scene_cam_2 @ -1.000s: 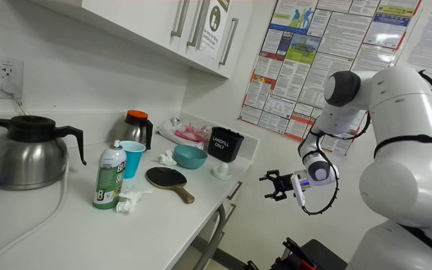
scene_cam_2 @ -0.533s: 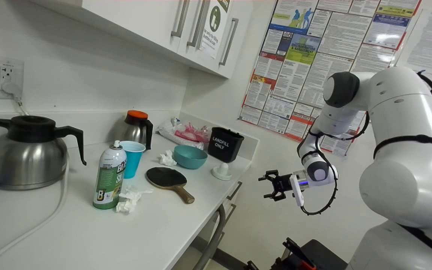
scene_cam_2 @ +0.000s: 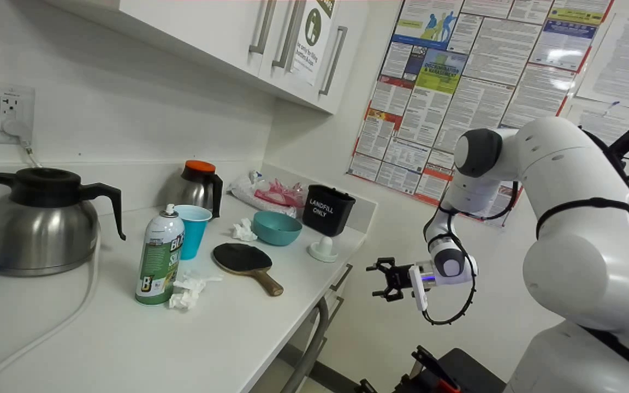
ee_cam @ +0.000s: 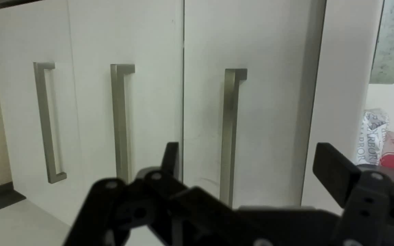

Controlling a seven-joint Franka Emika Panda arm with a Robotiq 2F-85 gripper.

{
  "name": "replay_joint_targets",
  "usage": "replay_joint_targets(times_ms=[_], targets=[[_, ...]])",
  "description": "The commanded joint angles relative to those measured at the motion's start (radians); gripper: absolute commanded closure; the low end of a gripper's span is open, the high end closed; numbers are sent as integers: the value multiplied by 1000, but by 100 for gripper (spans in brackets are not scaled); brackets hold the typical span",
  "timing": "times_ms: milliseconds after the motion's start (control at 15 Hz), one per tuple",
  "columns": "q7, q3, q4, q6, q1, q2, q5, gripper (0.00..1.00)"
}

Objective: Open the drawer on the far right

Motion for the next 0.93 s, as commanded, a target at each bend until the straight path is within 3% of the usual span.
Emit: replay_joint_targets(times_ms=[0, 400, 467, 533, 867], targets=[[-31, 10, 115, -117, -53, 99, 16, 0], [-68, 24, 275, -306, -127, 241, 1, 0], [-36, 27, 287, -299, -127, 254, 13, 0], [-61, 11, 229, -268, -108, 214, 4, 0], [-41, 33, 297, -275, -119, 273, 8, 0]])
